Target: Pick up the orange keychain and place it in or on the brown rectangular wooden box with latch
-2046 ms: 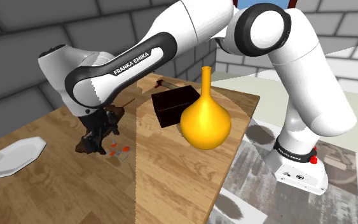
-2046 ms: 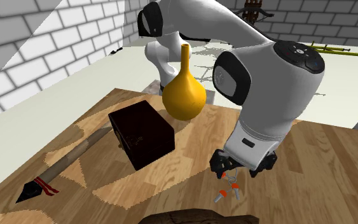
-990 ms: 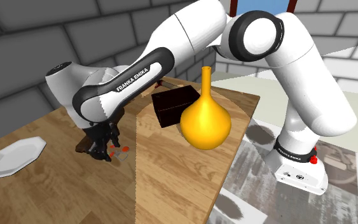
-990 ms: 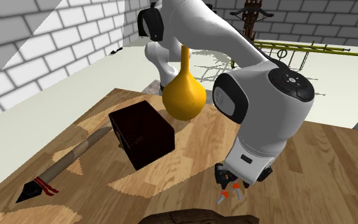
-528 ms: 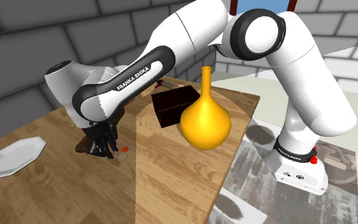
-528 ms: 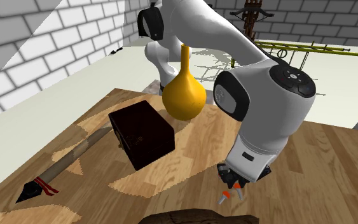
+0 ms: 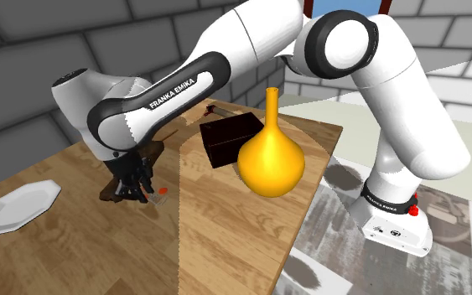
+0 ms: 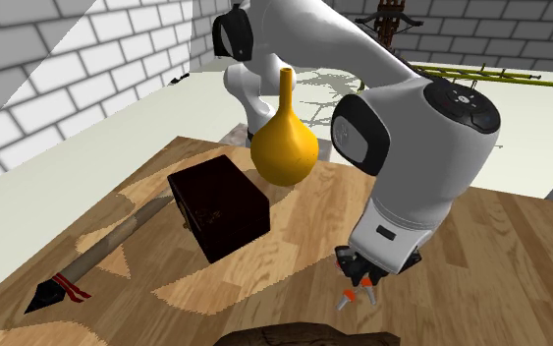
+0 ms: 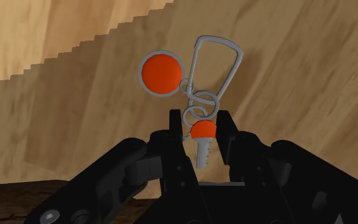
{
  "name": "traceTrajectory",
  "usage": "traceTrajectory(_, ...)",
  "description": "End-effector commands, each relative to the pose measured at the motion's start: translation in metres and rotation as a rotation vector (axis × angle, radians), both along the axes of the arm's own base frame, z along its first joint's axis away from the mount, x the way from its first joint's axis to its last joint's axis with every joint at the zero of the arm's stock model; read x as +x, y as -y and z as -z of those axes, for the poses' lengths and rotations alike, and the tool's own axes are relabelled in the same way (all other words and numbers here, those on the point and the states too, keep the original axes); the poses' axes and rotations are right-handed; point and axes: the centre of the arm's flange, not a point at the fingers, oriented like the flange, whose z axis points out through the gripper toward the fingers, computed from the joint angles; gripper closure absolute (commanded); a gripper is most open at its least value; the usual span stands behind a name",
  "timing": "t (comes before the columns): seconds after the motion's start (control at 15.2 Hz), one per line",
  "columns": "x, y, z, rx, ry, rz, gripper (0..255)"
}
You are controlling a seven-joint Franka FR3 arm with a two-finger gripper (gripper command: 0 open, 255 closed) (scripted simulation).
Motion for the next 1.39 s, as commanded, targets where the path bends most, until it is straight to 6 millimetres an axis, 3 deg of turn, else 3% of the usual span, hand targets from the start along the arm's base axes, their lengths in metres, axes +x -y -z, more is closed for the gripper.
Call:
traceTrajectory(0.0,0.0,0.001,-0.01,0.0,0.0,0.0,255)
traceTrajectory(1.32,0.0,0.001,-0.116,0.0,0.0,0.0,255)
